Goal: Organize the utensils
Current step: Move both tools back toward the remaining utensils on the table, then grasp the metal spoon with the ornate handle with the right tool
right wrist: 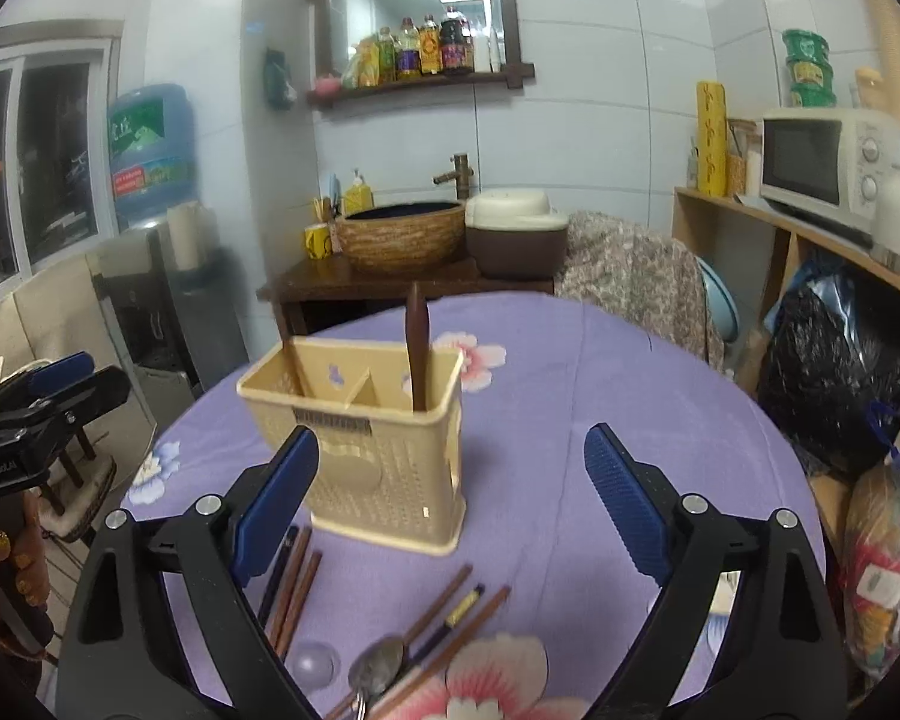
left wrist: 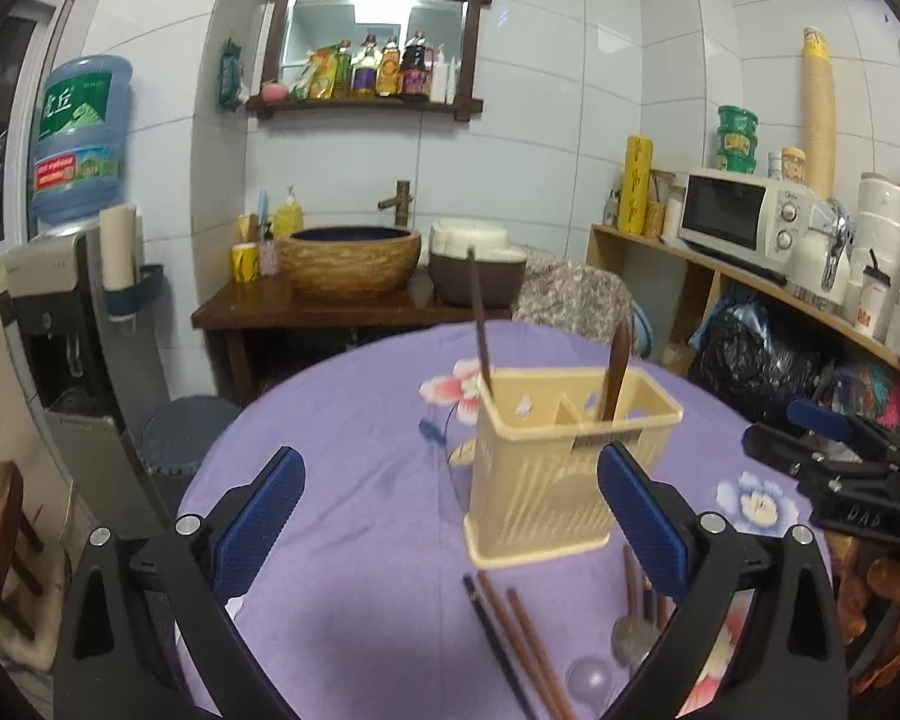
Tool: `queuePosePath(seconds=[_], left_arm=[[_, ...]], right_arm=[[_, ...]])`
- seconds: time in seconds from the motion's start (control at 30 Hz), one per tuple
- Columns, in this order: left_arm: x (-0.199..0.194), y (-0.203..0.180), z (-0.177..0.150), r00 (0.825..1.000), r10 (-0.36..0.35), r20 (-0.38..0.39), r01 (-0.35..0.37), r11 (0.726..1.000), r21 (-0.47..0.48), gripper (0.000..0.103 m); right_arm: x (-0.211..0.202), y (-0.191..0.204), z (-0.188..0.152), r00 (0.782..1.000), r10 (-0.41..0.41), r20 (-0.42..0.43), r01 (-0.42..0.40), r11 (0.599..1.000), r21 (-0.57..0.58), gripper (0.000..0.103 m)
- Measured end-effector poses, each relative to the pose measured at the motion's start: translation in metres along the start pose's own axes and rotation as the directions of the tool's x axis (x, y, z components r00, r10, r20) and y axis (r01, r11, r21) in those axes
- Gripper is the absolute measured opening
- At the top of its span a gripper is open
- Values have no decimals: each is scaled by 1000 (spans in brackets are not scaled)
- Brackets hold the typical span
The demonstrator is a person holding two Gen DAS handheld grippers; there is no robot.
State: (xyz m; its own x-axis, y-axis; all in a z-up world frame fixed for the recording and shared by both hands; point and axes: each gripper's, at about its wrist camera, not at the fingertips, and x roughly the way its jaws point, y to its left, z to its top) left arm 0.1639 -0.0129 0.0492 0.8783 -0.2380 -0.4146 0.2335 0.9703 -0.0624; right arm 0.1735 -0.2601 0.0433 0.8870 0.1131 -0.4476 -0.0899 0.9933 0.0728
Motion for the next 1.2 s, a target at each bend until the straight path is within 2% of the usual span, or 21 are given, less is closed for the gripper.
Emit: queuePosePath(seconds=[0.17, 0.27, 0.37, 0.47, 0.63, 0.73, 0.9, 1.0, 1.1, 1.2], left_arm=[[-3, 9, -39, 996, 45, -82, -45, 999, 3, 97], [-1, 14, -62, 988, 46, -145, -48, 999, -4, 97], [4, 16, -82, 978, 40, -206, -44, 999, -13, 94], [8, 19, -97, 968, 37, -248, -47, 998, -35, 86], [9, 16, -114, 958, 11, -285, -27, 998, -53, 73], [11, 13, -121, 952, 5, -306, -24, 998, -59, 71], [10, 15, -127, 948, -3, -318, -24, 996, -81, 71], [8, 15, -129, 947, -7, -321, -21, 996, -86, 71], [8, 14, -131, 945, -11, -326, -18, 996, -86, 71], [9, 13, -132, 943, -17, -332, -15, 995, -94, 71]], right_arm=[[-4, -9, -40, 994, -84, -71, 84, 996, -3, 91], [-1, -14, -63, 987, -98, -127, 101, 995, 14, 91], [3, -17, -83, 980, -90, -176, 98, 995, 37, 91], [7, -14, -102, 972, -85, -220, 98, 994, 49, 91], [9, -1, -122, 964, -56, -262, 70, 997, 45, 91], [8, 10, -129, 961, -34, -273, 44, 999, 32, 90], [13, 28, -141, 948, 20, -317, -18, 1000, 9, 62], [16, 34, -148, 938, 57, -343, -54, 998, 19, 49], [18, 40, -156, 926, 86, -368, -82, 996, 28, 38], [18, 40, -158, 921, 107, -376, -96, 994, 48, 31]])
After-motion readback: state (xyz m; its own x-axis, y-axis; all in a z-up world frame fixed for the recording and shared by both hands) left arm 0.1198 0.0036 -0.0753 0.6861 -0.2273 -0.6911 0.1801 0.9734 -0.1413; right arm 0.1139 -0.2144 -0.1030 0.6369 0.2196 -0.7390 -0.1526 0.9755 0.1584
